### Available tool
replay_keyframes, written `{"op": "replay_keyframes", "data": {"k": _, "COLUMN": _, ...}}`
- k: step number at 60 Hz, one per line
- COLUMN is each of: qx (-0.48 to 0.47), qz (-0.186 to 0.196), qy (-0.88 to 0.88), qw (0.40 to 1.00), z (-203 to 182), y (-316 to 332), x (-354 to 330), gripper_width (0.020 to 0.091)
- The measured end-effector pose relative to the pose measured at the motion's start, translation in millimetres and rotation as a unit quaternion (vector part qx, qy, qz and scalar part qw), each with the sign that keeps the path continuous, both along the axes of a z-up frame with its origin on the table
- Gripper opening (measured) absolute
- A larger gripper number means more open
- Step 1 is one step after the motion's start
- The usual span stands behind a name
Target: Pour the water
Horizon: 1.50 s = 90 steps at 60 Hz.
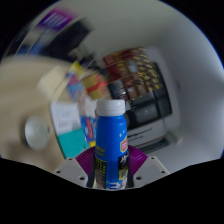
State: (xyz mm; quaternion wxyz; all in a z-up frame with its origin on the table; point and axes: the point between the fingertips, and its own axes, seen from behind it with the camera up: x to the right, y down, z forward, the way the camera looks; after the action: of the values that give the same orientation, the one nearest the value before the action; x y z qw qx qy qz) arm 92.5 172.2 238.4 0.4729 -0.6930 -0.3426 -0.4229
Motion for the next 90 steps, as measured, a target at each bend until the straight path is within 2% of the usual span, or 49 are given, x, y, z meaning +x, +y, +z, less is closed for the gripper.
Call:
{"op": "replay_keyframes", "data": {"k": 2, "qx": 0.051, "qz": 0.004, "qy": 0.097, "qw": 0.994, "z": 5.2, "y": -14.3, "x": -12.2, "gripper_width": 0.0455}}
{"op": "replay_keyframes", "data": {"k": 5, "qx": 0.077, "qz": 0.016, "qy": 0.212, "qw": 0.974, "z": 31.8, "y": -6.8, "x": 2.1, "gripper_width": 0.0455}}
{"op": "replay_keyframes", "data": {"k": 8, "qx": 0.119, "qz": 0.017, "qy": 0.288, "qw": 0.950, "z": 25.7, "y": -24.8, "x": -0.8, "gripper_width": 0.0457}}
{"op": "replay_keyframes", "data": {"k": 12, "qx": 0.121, "qz": 0.020, "qy": 0.369, "qw": 0.921, "z": 33.6, "y": -22.3, "x": 24.2, "gripper_width": 0.0454}}
{"op": "replay_keyframes", "data": {"k": 14, "qx": 0.120, "qz": 0.018, "qy": 0.403, "qw": 0.907, "z": 24.0, "y": -23.7, "x": 33.7, "gripper_width": 0.0457}}
{"op": "replay_keyframes", "data": {"k": 15, "qx": 0.123, "qz": 0.015, "qy": 0.417, "qw": 0.900, "z": -1.2, "y": -22.9, "x": 32.4, "gripper_width": 0.0456}}
{"op": "replay_keyframes", "data": {"k": 19, "qx": 0.124, "qz": 0.001, "qy": 0.458, "qw": 0.880, "z": -16.8, "y": -26.8, "x": 59.4, "gripper_width": 0.0456}}
{"op": "replay_keyframes", "data": {"k": 23, "qx": 0.139, "qz": -0.009, "qy": 0.472, "qw": 0.870, "z": -51.6, "y": -21.0, "x": 77.4, "gripper_width": 0.0457}}
{"op": "replay_keyframes", "data": {"k": 29, "qx": 0.126, "qz": -0.012, "qy": 0.499, "qw": 0.857, "z": -75.4, "y": -29.7, "x": 108.2, "gripper_width": 0.0456}}
{"op": "replay_keyframes", "data": {"k": 31, "qx": 0.124, "qz": -0.013, "qy": 0.511, "qw": 0.850, "z": -92.9, "y": -13.3, "x": 98.7, "gripper_width": 0.0456}}
{"op": "replay_keyframes", "data": {"k": 37, "qx": 0.116, "qz": -0.006, "qy": 0.529, "qw": 0.841, "z": -114.2, "y": -16.7, "x": 114.9, "gripper_width": 0.0454}}
{"op": "replay_keyframes", "data": {"k": 44, "qx": 0.096, "qz": -0.019, "qy": 0.537, "qw": 0.838, "z": -153.4, "y": -8.5, "x": 124.6, "gripper_width": 0.0459}}
{"op": "replay_keyframes", "data": {"k": 53, "qx": 0.117, "qz": -0.007, "qy": 0.560, "qw": 0.820, "z": -152.2, "y": -10.5, "x": 127.2, "gripper_width": 0.0462}}
{"op": "replay_keyframes", "data": {"k": 56, "qx": 0.115, "qz": -0.005, "qy": 0.559, "qw": 0.821, "z": -151.8, "y": -10.9, "x": 126.3, "gripper_width": 0.0487}}
{"op": "replay_keyframes", "data": {"k": 62, "qx": 0.085, "qz": -0.020, "qy": 0.554, "qw": 0.828, "z": -155.3, "y": -14.0, "x": 124.0, "gripper_width": 0.0616}}
{"op": "replay_keyframes", "data": {"k": 65, "qx": 0.065, "qz": -0.022, "qy": 0.554, "qw": 0.829, "z": -158.0, "y": -16.7, "x": 120.7, "gripper_width": 0.0719}}
{"op": "replay_keyframes", "data": {"k": 69, "qx": 0.050, "qz": -0.023, "qy": 0.559, "qw": 0.827, "z": -153.3, "y": -32.5, "x": 118.7, "gripper_width": 0.0823}}
{"op": "replay_keyframes", "data": {"k": 72, "qx": 0.043, "qz": -0.027, "qy": 0.560, "qw": 0.827, "z": -149.3, "y": -44.9, "x": 118.3, "gripper_width": 0.0843}}
{"op": "replay_keyframes", "data": {"k": 90, "qx": 0.013, "qz": -0.084, "qy": 0.552, "qw": 0.829, "z": -114.3, "y": -168.0, "x": 83.7, "gripper_width": 0.0834}}
